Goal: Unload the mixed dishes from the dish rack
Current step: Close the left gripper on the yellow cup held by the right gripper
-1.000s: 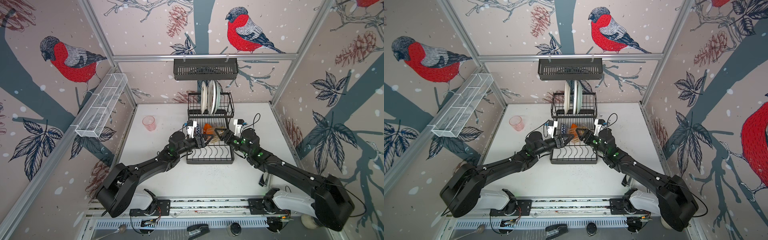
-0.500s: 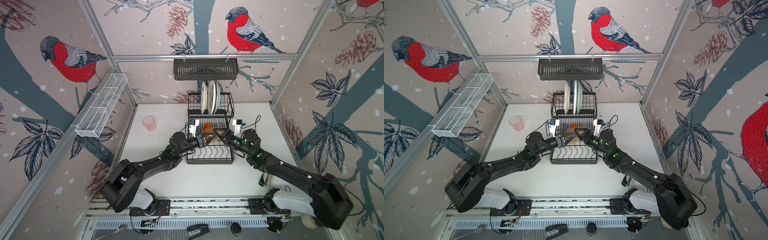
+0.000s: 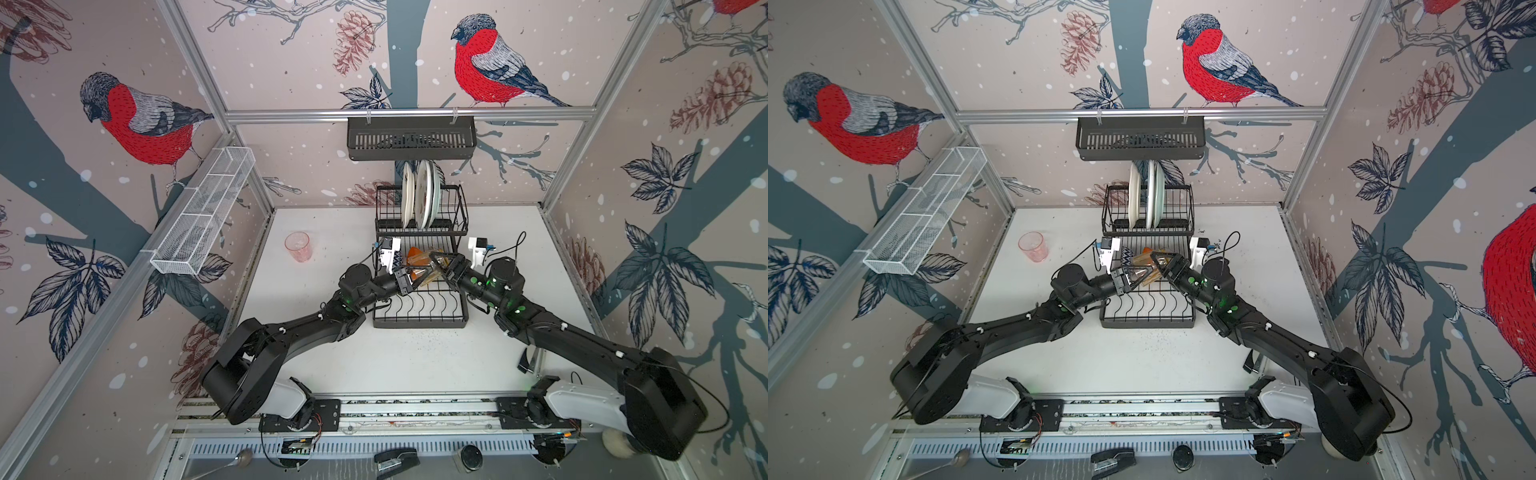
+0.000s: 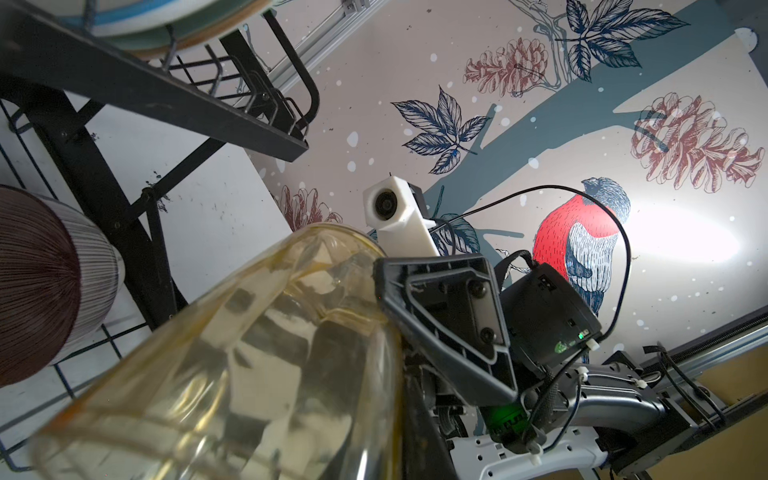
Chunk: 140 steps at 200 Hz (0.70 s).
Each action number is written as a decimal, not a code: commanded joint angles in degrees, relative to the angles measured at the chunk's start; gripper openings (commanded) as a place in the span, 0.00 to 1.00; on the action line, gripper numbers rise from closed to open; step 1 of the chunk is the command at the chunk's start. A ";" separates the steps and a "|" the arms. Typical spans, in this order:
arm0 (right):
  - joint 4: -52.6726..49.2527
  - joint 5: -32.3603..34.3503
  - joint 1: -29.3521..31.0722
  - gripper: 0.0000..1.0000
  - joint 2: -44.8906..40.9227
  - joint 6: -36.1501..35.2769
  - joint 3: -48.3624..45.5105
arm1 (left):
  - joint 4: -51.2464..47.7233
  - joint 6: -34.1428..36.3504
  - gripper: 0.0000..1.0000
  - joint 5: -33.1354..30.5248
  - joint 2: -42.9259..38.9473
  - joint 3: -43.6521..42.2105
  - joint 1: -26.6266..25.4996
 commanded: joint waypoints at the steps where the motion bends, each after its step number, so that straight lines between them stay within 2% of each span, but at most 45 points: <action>1: 1.69 -1.68 0.02 0.65 -0.69 -2.45 -0.40 | -1.71 1.48 0.07 -0.99 0.23 0.27 -0.02; 11: 1.47 -1.43 -0.08 0.68 -1.04 -2.50 -0.61 | -2.11 1.55 0.00 -1.13 0.16 0.29 -0.07; 58: 2.33 0.05 -0.87 0.88 -3.11 -2.70 -2.23 | -7.83 3.80 0.00 -2.59 -1.46 0.93 -0.06; 88: -1.03 1.42 -0.92 1.00 -3.94 -5.45 -1.36 | -14.27 6.54 0.00 -5.10 -4.57 1.44 -0.07; 111: -3.68 3.55 -0.93 1.00 -4.77 -7.57 -1.45 | -24.54 10.60 0.00 -7.14 -7.47 3.95 0.55; 140: -9.41 9.26 -0.79 1.00 -7.91 -12.83 -2.02 | -41.28 14.01 0.00 -8.41 -12.15 7.04 5.47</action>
